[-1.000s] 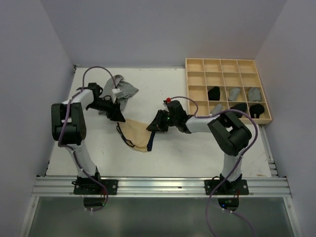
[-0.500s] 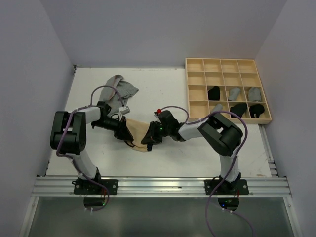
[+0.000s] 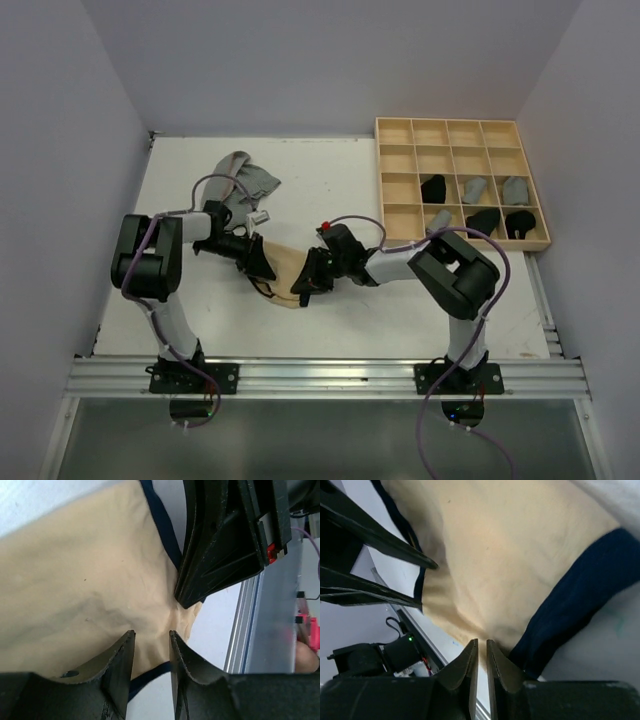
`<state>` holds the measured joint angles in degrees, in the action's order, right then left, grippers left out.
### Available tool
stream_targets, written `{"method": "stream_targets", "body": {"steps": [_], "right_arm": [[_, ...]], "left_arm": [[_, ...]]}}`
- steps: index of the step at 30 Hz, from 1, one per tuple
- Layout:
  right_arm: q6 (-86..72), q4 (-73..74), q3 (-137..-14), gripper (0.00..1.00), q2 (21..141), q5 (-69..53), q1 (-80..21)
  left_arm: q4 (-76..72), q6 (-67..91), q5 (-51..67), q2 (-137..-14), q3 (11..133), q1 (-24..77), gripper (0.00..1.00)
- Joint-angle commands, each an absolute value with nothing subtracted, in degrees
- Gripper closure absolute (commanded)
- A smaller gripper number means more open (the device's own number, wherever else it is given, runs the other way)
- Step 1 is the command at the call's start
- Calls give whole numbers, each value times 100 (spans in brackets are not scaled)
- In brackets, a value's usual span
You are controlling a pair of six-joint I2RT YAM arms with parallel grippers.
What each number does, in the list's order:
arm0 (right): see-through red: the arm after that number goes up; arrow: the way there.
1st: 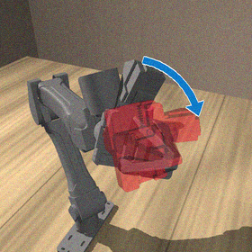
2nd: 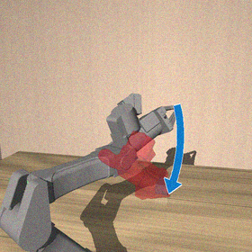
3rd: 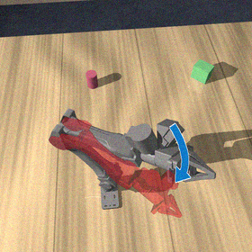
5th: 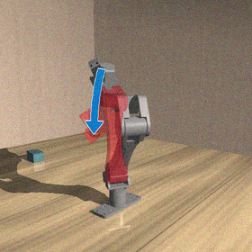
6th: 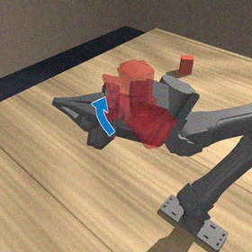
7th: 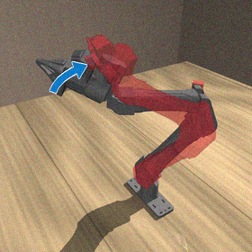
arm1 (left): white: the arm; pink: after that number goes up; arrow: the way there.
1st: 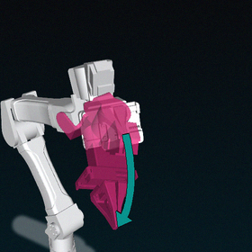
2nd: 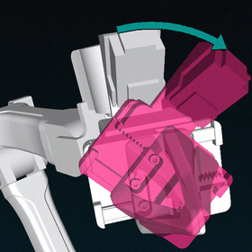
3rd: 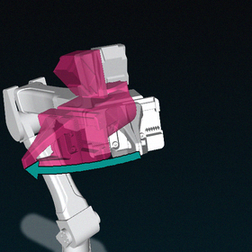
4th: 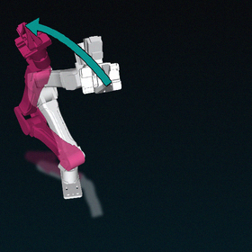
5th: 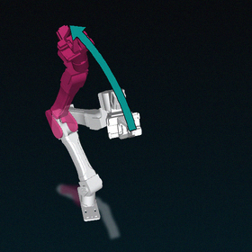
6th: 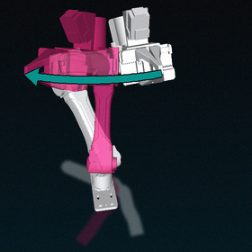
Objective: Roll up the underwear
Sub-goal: Fold the underwear
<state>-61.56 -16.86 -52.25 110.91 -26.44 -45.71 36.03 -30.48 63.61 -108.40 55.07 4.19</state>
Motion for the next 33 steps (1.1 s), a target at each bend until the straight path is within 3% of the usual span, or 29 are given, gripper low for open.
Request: {"method": "stream_targets", "body": {"steps": [1,6,12,25,33], "right_arm": [[-5609,-943,-5422,83,10163,-2531,-4579],[-4914,-28,-6106,80,9765,-2391,-4570],[-4684,37,-6443,82,10527,-2767,-4597],[-4869,-1177,-5529,83,11689,-2962,-4667],[-4869,-1222,-5476,83,11839,-2988,-4658]], "left_arm": [[4349,-4119,6259,-9559,5897,422,61],[4256,-4912,5276,-8062,5477,658,52],[2929,-5694,3729,-6321,3834,1555,47],[1538,-6600,2611,-6109,2480,2882,41],[1652,-7100,2435,-6258,2259,3225,50]]}}
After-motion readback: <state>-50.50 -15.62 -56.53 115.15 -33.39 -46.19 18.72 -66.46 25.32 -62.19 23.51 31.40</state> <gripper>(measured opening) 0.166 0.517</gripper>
